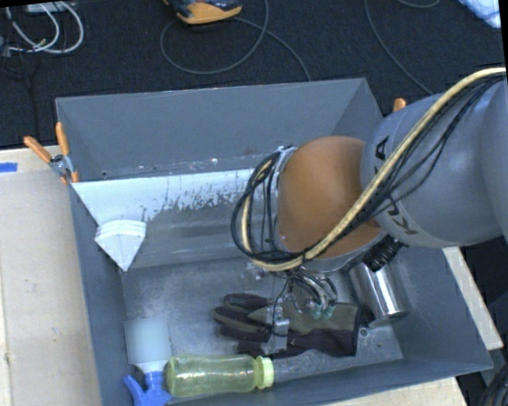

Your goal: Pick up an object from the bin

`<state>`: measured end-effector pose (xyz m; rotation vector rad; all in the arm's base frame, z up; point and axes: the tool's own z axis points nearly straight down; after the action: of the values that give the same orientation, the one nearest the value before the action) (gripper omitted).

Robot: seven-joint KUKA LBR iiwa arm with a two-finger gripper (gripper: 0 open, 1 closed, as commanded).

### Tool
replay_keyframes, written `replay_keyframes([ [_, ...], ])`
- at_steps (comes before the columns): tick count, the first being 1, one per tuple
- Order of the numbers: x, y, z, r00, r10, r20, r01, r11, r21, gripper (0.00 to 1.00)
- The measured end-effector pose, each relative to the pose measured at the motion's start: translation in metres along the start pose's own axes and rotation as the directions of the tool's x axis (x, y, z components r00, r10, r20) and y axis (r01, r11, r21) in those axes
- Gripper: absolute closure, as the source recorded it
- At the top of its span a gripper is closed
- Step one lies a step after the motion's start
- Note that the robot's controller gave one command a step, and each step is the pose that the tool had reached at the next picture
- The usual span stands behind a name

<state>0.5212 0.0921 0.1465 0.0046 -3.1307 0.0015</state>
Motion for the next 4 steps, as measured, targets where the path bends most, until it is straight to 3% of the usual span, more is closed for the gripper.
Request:
replay_keyframes([
  [1,-0.002,0.0,-0.004,1.0,0.002,0.008,-0.002,1.0,-0.001,0.0],
  [2,-0.01,0.003,0.017,0.985,-0.174,0.011,0.174,0.985,0.0,0.0],
  [3,-0.016,0.023,0.074,0.708,-0.706,0.006,0.706,0.708,0.004,1.0],
  [4,-0.016,0.023,0.074,0.709,-0.705,0.006,0.705,0.709,0.004,1.0],
])
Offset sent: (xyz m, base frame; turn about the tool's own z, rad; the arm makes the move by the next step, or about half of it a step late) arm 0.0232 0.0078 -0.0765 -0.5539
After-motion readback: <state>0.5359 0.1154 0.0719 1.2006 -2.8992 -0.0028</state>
